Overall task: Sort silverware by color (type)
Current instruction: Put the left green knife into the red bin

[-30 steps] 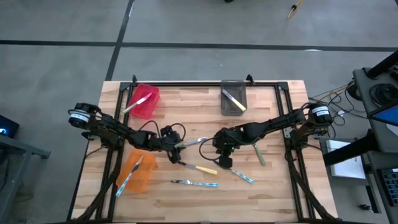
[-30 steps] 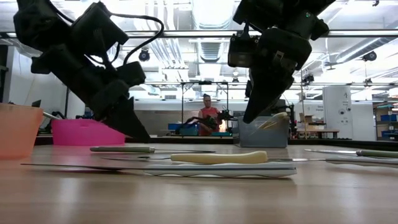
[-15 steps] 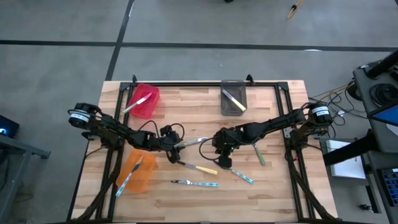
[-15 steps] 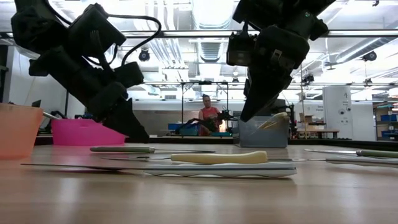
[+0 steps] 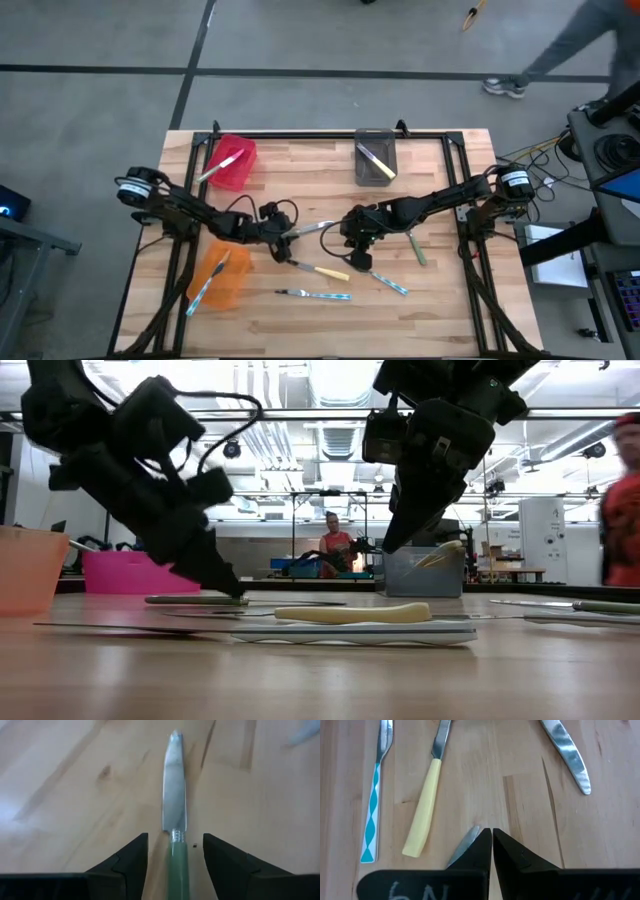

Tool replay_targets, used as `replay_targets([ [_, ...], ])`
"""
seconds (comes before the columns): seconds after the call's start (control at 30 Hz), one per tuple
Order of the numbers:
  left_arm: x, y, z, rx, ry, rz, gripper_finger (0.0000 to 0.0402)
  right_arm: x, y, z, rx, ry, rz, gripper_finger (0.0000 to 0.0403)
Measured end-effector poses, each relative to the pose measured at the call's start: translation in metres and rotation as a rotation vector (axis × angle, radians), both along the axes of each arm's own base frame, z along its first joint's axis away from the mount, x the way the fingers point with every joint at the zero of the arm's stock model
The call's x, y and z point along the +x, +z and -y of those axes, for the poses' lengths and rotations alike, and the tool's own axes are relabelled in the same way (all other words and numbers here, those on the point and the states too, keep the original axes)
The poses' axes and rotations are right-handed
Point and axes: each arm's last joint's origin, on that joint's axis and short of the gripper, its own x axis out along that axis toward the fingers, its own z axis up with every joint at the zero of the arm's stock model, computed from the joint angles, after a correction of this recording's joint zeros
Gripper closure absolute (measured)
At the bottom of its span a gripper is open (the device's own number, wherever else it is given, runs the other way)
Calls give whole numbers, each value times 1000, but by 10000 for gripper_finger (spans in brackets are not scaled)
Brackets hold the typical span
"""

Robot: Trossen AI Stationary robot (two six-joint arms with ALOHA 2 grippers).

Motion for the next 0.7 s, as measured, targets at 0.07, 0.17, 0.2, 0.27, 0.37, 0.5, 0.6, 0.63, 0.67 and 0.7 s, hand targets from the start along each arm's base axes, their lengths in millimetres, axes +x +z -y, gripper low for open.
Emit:
replay_targets([
  [0.07,0,-4,1,19,-17,-22,233,0,0,0,0,0,-2,394],
  [0.17,1,-8,1,19,-16,-22,233,0,0,0,0,0,-2,394],
  [0.2,2,-8,1,20,-15,-21,233,0,0,0,0,1,-2,394],
  [0.27,2,-9,1,19,-16,-25,237,0,0,0,0,1,-1,394],
  [0.37,1,-10,1,18,-19,-34,256,0,0,0,0,1,-1,394],
  [0.5,1,-11,1,9,-30,-46,301,0,0,0,-4,4,4,394],
  [0.6,0,-14,2,8,-34,-57,343,2,1,0,-3,5,21,394],
  [0.63,0,-14,2,6,-32,-58,358,2,1,0,-3,5,24,394],
  [0.67,0,-14,2,6,-32,-58,371,2,1,0,-2,5,24,394],
  [0.7,0,-14,2,5,-30,-59,377,2,1,0,-3,5,24,394],
])
